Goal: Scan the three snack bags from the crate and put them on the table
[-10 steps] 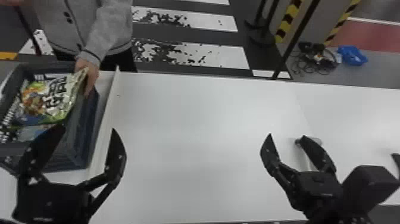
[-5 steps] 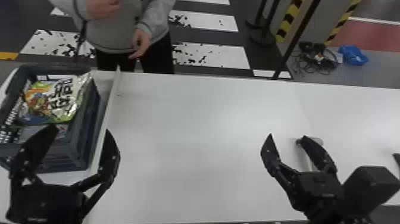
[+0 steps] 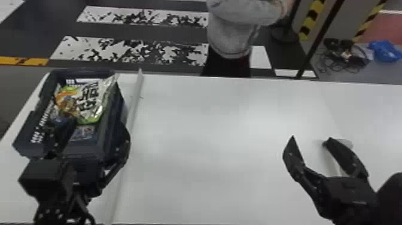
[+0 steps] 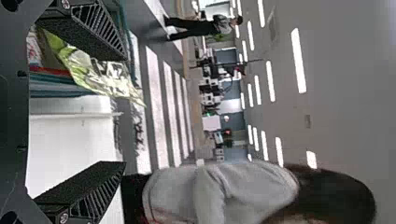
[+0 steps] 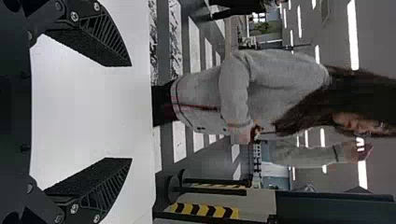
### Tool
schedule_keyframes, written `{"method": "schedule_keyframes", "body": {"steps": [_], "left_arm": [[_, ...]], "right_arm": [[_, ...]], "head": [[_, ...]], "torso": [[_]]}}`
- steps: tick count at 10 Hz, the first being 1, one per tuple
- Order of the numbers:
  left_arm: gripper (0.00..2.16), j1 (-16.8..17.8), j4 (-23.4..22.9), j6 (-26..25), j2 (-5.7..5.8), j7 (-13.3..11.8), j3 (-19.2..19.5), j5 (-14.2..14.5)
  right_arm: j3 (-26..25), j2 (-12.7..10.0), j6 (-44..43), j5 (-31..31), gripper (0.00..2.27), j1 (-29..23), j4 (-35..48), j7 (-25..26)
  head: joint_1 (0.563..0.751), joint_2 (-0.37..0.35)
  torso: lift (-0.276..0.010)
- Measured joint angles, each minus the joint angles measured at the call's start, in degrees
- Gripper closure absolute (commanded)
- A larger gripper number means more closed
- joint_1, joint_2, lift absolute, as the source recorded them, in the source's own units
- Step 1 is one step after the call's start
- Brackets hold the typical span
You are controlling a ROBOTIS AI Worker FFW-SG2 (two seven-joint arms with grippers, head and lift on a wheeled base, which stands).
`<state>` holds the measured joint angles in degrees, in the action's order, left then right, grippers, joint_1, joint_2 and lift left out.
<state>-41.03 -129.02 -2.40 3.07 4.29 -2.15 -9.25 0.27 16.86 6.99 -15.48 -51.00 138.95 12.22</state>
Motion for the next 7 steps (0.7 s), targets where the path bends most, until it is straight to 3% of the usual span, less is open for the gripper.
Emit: {"method": "schedule_keyframes", "body": {"steps": [3,5,7], "left_arm": [[0.08,5.1,1.7,-8.9,-0.04,4.8,-1.8,-6.3],[0.08,8.2,4.3,-11.8,-0.15,7.6,-3.5,-9.9],[0.08,11.1,6.5,-14.7,-0.25,8.1,-4.0,-11.4]], "right_arm": [[0.9,1.9,0.5,-0.1,0.17,1.1,-0.4,0.1],[1.0,3.2,0.7,-0.4,0.17,1.3,-0.7,0.1],[1.0,3.8,0.7,-0.4,0.17,1.4,-0.9,0.1]], "head": [[0.695,0.011],[0.695,0.017],[0.695,0.021]], "torso": [[-0.094],[-0.094],[-0.094]]}}
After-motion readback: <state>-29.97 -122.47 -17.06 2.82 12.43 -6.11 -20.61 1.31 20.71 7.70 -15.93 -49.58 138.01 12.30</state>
